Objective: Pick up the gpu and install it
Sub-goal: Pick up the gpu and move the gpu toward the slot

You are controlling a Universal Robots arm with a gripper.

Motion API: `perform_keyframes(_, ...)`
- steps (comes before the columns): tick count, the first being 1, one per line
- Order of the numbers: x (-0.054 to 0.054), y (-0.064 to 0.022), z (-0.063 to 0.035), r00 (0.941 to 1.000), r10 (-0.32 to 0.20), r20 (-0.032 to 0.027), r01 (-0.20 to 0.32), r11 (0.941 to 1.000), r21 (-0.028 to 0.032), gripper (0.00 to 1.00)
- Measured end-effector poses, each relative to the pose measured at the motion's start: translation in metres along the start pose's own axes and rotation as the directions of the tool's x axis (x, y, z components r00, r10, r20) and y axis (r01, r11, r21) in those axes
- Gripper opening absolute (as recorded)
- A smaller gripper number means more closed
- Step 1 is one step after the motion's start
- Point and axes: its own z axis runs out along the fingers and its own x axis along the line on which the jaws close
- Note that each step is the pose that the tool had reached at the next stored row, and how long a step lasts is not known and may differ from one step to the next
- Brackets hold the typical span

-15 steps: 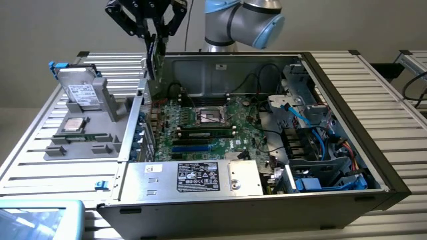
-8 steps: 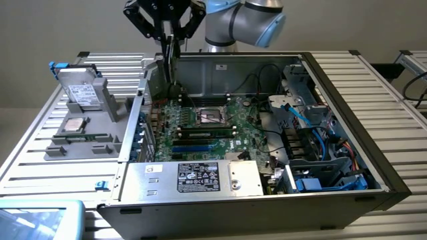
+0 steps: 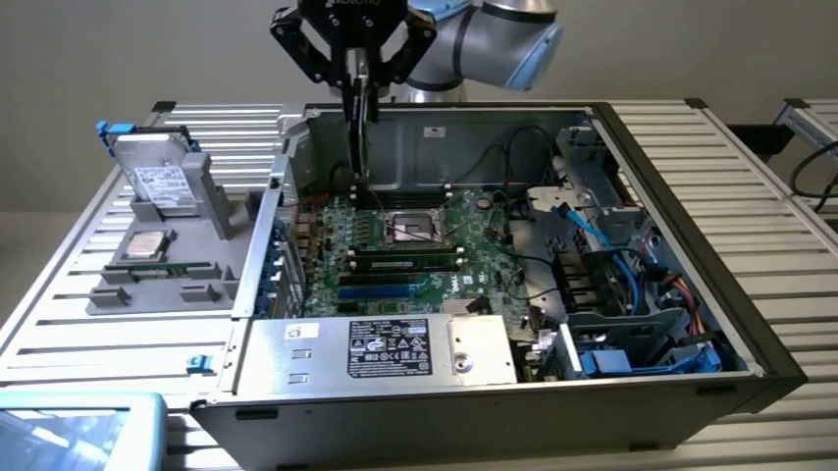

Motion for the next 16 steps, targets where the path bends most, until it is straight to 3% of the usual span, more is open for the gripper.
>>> perform_keyframes(6,-0.024,-0.0051,0.0016,1.0000,0.001,-0.0041,-0.001,1.0000,0.0074,0.29)
perform_keyframes(16,-0.062,-0.0045,0.0057,1.0000,0.001,-0.0044,-0.001,0.9999,0.0111,0.29)
